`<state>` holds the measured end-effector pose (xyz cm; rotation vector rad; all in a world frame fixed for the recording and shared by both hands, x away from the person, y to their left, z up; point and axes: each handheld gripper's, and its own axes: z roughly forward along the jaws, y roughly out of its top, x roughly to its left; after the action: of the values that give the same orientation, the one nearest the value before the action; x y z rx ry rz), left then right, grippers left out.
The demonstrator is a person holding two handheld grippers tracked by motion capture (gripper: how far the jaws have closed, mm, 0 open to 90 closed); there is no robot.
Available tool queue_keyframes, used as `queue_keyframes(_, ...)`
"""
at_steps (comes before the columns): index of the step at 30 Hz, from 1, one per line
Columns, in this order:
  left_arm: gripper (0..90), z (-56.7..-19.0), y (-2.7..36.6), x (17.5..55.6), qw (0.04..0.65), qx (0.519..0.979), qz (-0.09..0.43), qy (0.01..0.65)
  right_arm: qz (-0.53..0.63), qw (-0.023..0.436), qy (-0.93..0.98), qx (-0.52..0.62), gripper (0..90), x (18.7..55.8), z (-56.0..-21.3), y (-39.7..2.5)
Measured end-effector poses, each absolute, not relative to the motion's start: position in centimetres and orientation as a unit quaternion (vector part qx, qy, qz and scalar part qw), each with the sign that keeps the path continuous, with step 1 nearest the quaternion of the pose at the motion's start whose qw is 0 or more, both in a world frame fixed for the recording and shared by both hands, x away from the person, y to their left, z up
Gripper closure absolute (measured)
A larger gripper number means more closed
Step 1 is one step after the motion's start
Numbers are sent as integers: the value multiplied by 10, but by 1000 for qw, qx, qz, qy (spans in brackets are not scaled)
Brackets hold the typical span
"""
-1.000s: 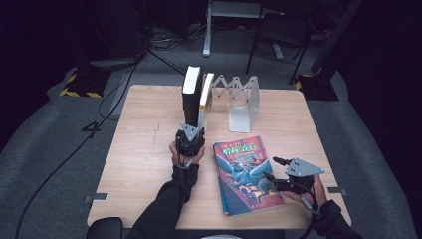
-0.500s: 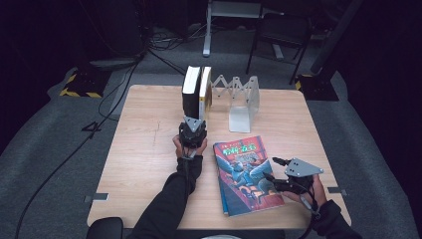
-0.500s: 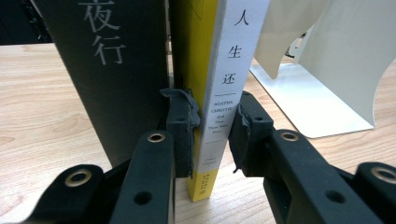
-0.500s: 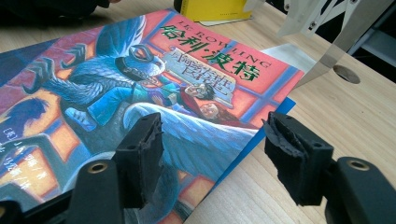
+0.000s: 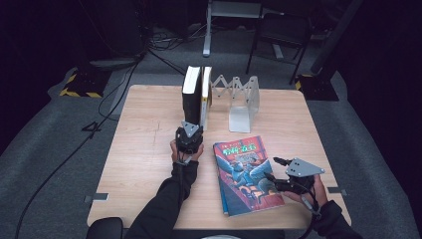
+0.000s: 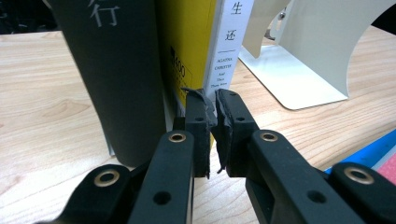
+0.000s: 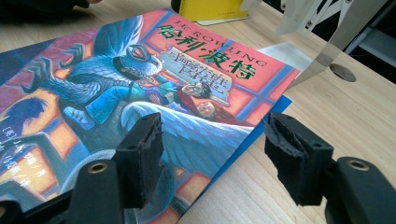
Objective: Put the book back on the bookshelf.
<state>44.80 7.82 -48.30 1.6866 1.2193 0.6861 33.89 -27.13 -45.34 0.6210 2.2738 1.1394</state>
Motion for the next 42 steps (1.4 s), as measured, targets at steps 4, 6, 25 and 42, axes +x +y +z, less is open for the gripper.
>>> queue_keyframes(4,861,-482,74,453,451,686,286,494,418,259,839,231,370,338,-454,-274)
queue_keyframes(6,862,-482,72,456,446,683,294,498,419,259,838,234,370,338,-454,-275)
queue_keyframes(25,842,-467,90,451,432,735,277,443,416,265,837,239,377,335,-452,-277)
queue_keyframes(42,778,-472,112,377,392,863,196,250,389,249,851,250,382,324,-454,-283)
